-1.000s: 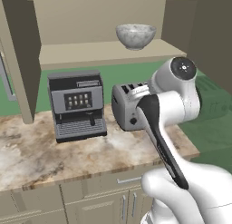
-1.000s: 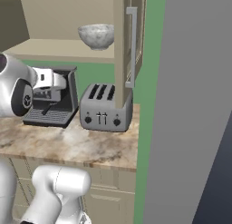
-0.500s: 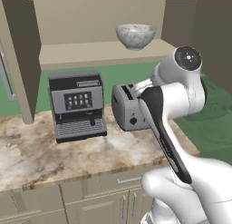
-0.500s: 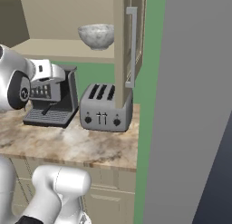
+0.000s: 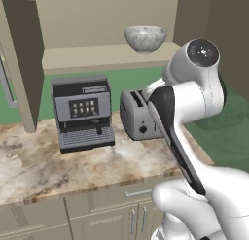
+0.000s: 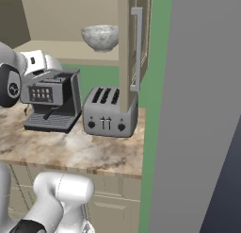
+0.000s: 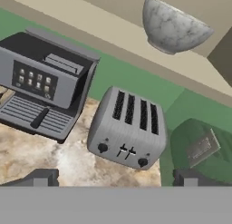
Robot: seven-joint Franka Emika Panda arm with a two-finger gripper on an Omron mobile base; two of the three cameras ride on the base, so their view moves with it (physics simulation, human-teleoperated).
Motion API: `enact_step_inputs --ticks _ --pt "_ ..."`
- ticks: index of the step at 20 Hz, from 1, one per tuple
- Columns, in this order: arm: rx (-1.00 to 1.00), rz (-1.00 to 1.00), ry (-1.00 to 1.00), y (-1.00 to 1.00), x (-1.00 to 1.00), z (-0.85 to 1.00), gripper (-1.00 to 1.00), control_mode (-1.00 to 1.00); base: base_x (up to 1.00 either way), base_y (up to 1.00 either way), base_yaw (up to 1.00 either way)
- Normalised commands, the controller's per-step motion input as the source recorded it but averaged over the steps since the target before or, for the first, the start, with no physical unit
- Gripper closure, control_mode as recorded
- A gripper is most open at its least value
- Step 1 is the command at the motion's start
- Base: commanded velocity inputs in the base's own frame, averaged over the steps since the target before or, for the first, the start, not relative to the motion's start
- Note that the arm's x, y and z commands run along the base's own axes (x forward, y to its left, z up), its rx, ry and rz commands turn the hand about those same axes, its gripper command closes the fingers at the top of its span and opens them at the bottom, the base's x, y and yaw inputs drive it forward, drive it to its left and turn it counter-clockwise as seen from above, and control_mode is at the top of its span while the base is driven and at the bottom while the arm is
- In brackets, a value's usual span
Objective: Move the bowls from the cabinet to the plates on the dining table.
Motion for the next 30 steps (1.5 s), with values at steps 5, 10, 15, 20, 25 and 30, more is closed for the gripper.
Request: enact_step_inputs --ticks 5,10,15,20,25,30 --pt "-0.05 0.03 -0.04 -0.06 -0.11 0.30 -1.00 -1.00 0.00 0.00 0.00" --pt "-0.05 0.04 -0.03 -0.13 -0.01 0.19 -1.00 -1.00 0.00 0.00 0.00" --pt "-0.10 0.04 -0.01 -0.23 0.07 0.07 -1.00 -1.00 0.00 0.00 0.00" --pt "-0.12 0.03 0.00 -0.15 0.15 0.15 -1.00 -1.00 0.00 0.00 0.00" --pt "-0.12 0.01 0.00 -0.02 0.26 0.26 -1.00 -1.00 0.00 0.00 0.00" --pt "-0.08 0.00 0.00 0.00 0.46 0.21 -1.00 -1.00 0.00 0.00 0.00"
